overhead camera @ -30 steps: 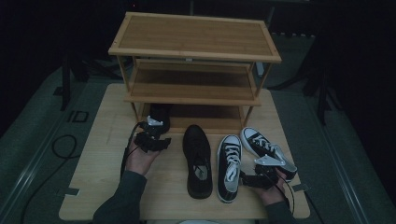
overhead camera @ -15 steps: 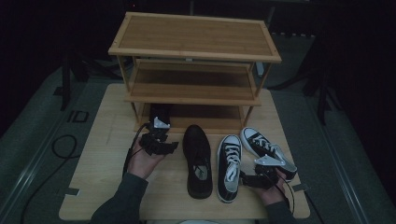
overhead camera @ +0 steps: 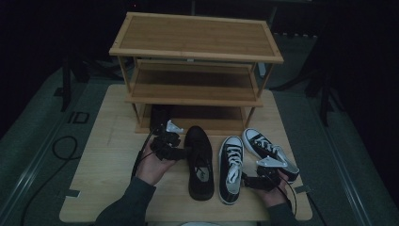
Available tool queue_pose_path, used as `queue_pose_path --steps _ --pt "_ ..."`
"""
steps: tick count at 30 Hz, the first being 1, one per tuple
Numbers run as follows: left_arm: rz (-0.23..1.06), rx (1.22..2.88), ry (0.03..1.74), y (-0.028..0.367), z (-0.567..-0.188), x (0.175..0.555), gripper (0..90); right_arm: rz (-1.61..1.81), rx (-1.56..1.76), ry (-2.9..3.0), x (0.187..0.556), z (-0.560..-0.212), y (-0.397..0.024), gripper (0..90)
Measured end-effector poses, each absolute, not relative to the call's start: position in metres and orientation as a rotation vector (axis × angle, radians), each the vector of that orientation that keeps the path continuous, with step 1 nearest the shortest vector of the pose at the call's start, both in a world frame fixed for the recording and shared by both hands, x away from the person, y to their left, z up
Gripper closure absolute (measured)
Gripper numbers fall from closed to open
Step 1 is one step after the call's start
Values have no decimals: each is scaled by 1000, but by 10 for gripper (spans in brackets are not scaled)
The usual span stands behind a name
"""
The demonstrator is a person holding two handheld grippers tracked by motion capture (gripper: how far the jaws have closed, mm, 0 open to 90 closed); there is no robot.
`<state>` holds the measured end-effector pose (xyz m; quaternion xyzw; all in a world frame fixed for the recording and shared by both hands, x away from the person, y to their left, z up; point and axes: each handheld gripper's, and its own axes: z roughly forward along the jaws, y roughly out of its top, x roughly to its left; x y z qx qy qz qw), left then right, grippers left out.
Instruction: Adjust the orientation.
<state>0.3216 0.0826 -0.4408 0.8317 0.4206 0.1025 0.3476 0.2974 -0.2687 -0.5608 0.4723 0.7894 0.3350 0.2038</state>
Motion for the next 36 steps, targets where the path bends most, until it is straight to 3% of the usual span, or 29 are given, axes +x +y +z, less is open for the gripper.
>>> queue_pose_path --steps 10,14,18,26,36 --pt "220 2225 1020 51 -448 316 486 935 1318 2202 297 -561 -269 127" --pt "202 2259 1018 46 -455 316 553 935 1318 2202 297 -561 -269 127" --pt "198 2279 1014 51 -454 315 683 935 1318 2202 297 -561 -269 127" --pt "313 2322 1066 64 -451 315 819 935 1318 2202 297 -561 -269 127" --pt "336 2354 1107 68 -463 324 834 934 1316 2203 297 -561 -269 127"
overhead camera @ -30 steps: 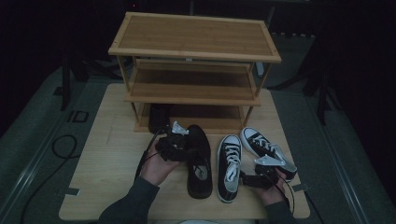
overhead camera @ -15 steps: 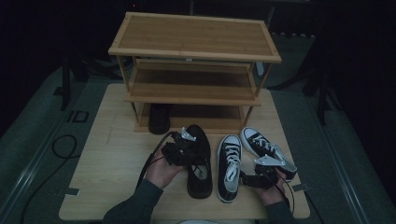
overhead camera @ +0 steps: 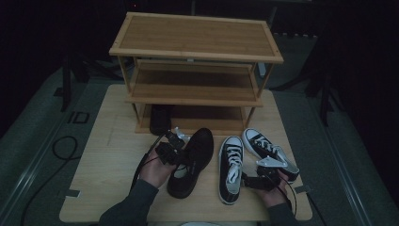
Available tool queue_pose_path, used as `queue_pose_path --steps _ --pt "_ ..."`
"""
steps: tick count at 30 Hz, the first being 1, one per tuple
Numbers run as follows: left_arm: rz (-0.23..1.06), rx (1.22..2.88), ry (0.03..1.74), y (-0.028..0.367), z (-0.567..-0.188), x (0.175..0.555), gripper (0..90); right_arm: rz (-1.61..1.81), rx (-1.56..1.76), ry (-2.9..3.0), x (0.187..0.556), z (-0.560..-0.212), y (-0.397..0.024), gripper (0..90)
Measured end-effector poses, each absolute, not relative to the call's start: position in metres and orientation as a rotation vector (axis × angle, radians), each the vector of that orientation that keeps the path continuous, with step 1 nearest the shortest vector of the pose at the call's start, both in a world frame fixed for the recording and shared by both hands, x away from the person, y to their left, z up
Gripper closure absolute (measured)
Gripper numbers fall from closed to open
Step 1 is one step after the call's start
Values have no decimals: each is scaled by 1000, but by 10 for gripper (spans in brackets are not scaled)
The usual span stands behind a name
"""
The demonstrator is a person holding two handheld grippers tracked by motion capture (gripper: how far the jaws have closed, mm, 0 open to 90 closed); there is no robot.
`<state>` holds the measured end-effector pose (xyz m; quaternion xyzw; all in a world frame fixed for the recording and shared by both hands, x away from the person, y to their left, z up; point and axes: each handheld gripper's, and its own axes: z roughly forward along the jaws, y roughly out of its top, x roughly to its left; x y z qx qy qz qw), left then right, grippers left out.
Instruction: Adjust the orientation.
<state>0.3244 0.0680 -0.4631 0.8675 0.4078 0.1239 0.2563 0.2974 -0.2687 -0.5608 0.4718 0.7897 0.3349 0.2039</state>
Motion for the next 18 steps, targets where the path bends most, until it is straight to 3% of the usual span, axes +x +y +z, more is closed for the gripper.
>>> queue_pose_path --steps 6,18 --pt "319 2339 1117 67 -466 329 860 934 1316 2203 297 -561 -269 127" --pt "244 2153 1195 84 -467 347 872 934 1319 2203 297 -561 -269 127"
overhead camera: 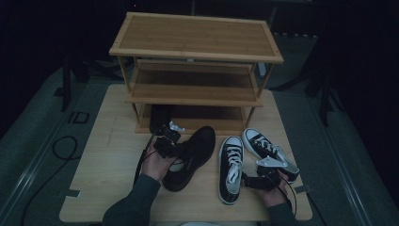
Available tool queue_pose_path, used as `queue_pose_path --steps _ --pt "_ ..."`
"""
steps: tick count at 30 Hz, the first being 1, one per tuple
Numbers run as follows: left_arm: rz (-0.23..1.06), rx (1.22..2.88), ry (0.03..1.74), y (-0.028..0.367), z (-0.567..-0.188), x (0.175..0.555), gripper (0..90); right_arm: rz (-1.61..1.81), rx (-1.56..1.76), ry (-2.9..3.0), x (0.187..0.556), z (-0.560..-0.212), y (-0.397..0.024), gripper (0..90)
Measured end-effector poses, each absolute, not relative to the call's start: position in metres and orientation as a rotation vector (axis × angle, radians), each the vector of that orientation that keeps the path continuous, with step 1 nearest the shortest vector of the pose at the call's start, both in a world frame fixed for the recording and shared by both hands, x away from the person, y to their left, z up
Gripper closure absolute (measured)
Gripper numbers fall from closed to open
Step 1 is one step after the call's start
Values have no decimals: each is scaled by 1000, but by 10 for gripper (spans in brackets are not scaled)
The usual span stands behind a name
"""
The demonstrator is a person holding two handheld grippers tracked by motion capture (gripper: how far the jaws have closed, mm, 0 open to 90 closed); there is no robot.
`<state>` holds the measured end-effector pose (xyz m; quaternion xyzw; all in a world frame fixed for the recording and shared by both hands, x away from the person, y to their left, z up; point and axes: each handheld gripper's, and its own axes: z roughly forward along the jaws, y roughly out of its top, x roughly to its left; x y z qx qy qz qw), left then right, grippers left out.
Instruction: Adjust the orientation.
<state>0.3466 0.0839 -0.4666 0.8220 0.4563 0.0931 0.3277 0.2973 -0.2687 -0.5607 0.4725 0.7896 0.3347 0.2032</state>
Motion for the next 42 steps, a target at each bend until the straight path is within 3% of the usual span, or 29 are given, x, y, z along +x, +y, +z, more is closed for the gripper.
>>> queue_pose_path --steps 20,36,39,42 --pt "410 1918 1432 100 -461 421 871 934 1319 2203 297 -561 -269 127" --pt "507 1799 1574 107 -474 432 864 935 1319 2203 297 -561 -269 127" --pt "511 1811 1545 108 -474 430 821 934 1320 2203 297 -561 -269 127" --pt "502 1820 1523 111 -472 427 708 934 1319 2203 297 -561 -269 127"
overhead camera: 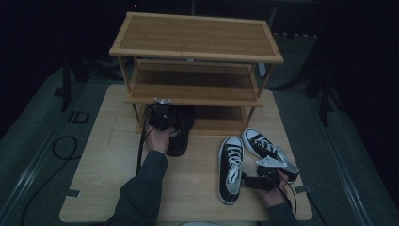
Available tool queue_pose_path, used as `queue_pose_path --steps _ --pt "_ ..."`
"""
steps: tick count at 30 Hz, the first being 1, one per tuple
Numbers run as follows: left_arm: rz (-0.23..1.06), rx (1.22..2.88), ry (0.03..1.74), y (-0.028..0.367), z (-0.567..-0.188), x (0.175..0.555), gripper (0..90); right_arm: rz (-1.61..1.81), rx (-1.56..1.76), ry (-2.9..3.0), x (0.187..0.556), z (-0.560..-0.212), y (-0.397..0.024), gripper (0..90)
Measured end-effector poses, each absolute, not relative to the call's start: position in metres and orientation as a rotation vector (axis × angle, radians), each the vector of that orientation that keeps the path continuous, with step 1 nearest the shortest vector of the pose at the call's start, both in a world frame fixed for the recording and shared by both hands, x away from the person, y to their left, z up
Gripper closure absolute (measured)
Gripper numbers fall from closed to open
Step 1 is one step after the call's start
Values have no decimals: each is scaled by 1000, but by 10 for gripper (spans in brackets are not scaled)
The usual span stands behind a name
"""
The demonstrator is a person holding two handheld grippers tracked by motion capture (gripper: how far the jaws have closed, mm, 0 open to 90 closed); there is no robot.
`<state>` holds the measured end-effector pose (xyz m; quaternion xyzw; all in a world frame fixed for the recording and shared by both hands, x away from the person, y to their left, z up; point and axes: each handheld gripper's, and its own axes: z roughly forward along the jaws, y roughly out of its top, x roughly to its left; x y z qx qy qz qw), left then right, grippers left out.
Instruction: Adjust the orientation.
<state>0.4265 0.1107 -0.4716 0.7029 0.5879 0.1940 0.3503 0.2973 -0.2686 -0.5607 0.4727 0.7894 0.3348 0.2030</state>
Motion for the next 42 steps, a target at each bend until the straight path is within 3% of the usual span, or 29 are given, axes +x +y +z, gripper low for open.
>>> queue_pose_path --steps 5,14,22,28,42 --pt "467 1833 1457 117 -463 413 587 935 1319 2203 297 -561 -269 127" --pt "459 1878 1305 129 -443 373 566 934 1319 2203 297 -561 -269 127" --pt "464 1873 1245 142 -441 338 684 934 1319 2203 297 -561 -269 127" --pt "459 1922 1243 146 -452 324 875 935 1320 2203 297 -561 -269 127" --pt "345 2038 1302 136 -506 319 897 933 1319 2205 297 -561 -269 127"
